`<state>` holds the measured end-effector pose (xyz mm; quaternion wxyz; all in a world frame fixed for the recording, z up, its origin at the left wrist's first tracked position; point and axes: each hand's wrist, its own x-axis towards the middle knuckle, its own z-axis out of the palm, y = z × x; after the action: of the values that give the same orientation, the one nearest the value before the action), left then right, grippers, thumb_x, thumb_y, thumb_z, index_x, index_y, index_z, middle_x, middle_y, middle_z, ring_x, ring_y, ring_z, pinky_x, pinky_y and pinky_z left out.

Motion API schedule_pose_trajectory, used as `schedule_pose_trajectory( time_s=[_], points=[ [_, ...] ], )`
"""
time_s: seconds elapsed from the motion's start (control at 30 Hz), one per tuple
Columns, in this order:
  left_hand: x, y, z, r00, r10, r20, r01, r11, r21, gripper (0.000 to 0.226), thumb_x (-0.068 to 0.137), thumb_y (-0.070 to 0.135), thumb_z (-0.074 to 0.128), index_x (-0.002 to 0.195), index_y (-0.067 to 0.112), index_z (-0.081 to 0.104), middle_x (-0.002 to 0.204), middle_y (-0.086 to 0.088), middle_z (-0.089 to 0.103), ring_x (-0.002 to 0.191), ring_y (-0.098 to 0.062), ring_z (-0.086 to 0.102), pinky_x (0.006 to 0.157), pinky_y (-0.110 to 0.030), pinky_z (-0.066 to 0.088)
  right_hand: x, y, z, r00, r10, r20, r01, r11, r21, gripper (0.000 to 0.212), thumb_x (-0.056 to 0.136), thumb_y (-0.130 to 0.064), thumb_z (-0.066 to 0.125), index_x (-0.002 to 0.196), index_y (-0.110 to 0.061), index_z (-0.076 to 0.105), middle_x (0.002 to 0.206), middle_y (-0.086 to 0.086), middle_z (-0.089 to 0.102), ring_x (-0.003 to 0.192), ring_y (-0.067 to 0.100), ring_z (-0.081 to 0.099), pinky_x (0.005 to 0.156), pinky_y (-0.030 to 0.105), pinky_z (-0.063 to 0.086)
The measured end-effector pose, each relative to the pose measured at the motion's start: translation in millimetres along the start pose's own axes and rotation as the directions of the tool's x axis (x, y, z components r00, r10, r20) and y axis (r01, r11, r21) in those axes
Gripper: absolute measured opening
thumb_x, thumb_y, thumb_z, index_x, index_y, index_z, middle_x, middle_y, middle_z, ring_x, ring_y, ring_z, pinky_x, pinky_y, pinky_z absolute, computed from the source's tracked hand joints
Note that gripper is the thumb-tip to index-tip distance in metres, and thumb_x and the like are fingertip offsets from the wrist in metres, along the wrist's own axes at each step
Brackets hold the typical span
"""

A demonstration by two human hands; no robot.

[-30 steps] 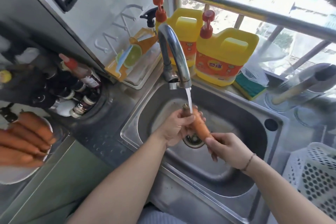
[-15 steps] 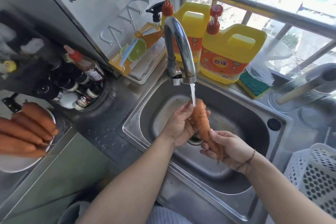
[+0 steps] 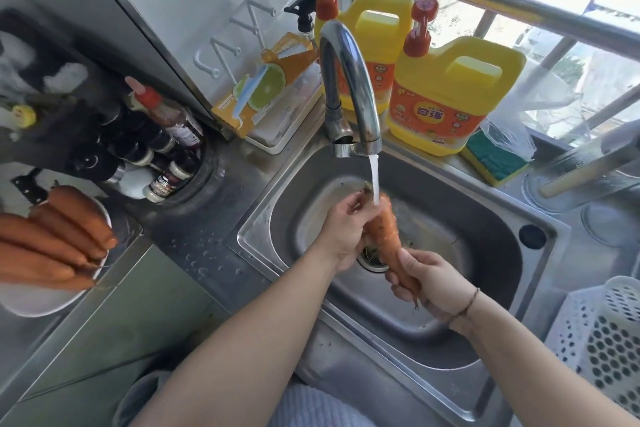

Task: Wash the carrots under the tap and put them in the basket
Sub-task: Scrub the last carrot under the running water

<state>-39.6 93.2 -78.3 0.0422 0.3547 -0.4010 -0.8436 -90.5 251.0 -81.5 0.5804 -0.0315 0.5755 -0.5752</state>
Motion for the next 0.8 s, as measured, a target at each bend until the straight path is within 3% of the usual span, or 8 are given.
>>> schedule_pose_trajectory(
  time_s=[0.17,0.3,0.4,0.47,0.5,0.57,0.63,0.8],
  points=[
    [0,-5,-12,0.994,0.058,0.097,-0.080,0.969,0.236,0.044,0.084,-0.008,0.070,0.112,0.024,0.059,0.109,-0.006,0.066,0.107,-0.024,0.064,0.093,-0.044,0.056,1,-1,3,0.999,0.034,0.001,-0.034,0.995,0.090,0.032,0.103,-0.019,0.039,0.103,0.007,0.057,0.067,0.012,0.050,0.046,0.016,0.040,0.044,0.019,0.035],
    [2,-9,-11,0.972,0.211,-0.100,-0.156,0.907,0.392,0.022,0.074,0.028,0.080,0.093,0.024,0.070,0.094,-0.002,0.075,0.094,-0.026,0.071,0.088,-0.055,0.057,2,1,8,1.000,0.006,-0.028,-0.005,1.000,0.016,0.032,0.105,-0.020,0.037,0.098,0.004,0.057,0.064,0.010,0.051,0.044,0.016,0.039,0.043,0.020,0.034],
    [3,-6,-5,0.916,0.261,-0.306,-0.096,0.881,0.463,0.033,0.077,0.056,0.065,0.078,0.024,0.075,0.082,-0.002,0.076,0.085,-0.025,0.073,0.081,-0.052,0.060,1,-1,15,1.000,-0.006,-0.012,0.006,0.999,-0.051,0.031,0.105,-0.020,0.037,0.091,0.001,0.055,0.063,0.009,0.052,0.041,0.016,0.041,0.041,0.019,0.035],
    [5,-4,-6,0.949,0.202,-0.243,-0.093,0.914,0.395,0.029,0.088,0.050,0.065,0.083,0.023,0.073,0.082,-0.002,0.076,0.088,-0.028,0.072,0.082,-0.049,0.060,1,-4,15,1.000,-0.006,0.003,0.006,0.999,-0.039,0.031,0.103,-0.023,0.040,0.090,0.000,0.055,0.064,0.010,0.052,0.041,0.015,0.041,0.041,0.019,0.035],
    [3,-3,-8,0.979,0.154,-0.137,-0.096,0.930,0.356,0.017,0.090,0.038,0.069,0.094,0.022,0.070,0.089,-0.002,0.075,0.093,-0.030,0.071,0.084,-0.046,0.060,1,-6,13,1.000,-0.003,0.001,0.004,1.000,-0.015,0.031,0.101,-0.025,0.041,0.090,0.000,0.056,0.065,0.010,0.051,0.042,0.015,0.041,0.041,0.018,0.034],
    [6,-8,-17,0.992,0.112,0.060,-0.127,0.894,0.430,0.053,0.077,0.026,0.083,0.122,0.020,0.057,0.113,-0.005,0.070,0.110,-0.027,0.066,0.092,-0.039,0.057,2,-9,8,1.000,0.014,-0.014,-0.013,0.999,0.043,0.033,0.104,-0.024,0.038,0.094,0.002,0.056,0.067,0.011,0.049,0.043,0.014,0.038,0.042,0.017,0.032],
    [5,-10,-20,0.986,0.123,0.112,-0.163,0.850,0.500,0.073,0.064,0.031,0.089,0.127,0.027,0.052,0.121,-0.005,0.066,0.114,-0.022,0.065,0.094,-0.038,0.056,3,-9,7,0.999,0.028,-0.016,-0.026,0.996,0.082,0.035,0.106,-0.024,0.035,0.101,0.004,0.055,0.066,0.010,0.049,0.044,0.014,0.037,0.043,0.017,0.032],
    [8,-3,-6,0.944,0.291,-0.156,-0.187,0.860,0.474,0.010,0.085,0.035,0.077,0.089,0.028,0.070,0.088,0.000,0.075,0.088,-0.023,0.073,0.079,-0.050,0.061,2,-8,12,1.000,0.005,0.002,-0.005,0.999,0.051,0.038,0.105,-0.026,0.033,0.102,0.006,0.055,0.063,0.008,0.051,0.042,0.016,0.038,0.044,0.020,0.033]
  ],
)
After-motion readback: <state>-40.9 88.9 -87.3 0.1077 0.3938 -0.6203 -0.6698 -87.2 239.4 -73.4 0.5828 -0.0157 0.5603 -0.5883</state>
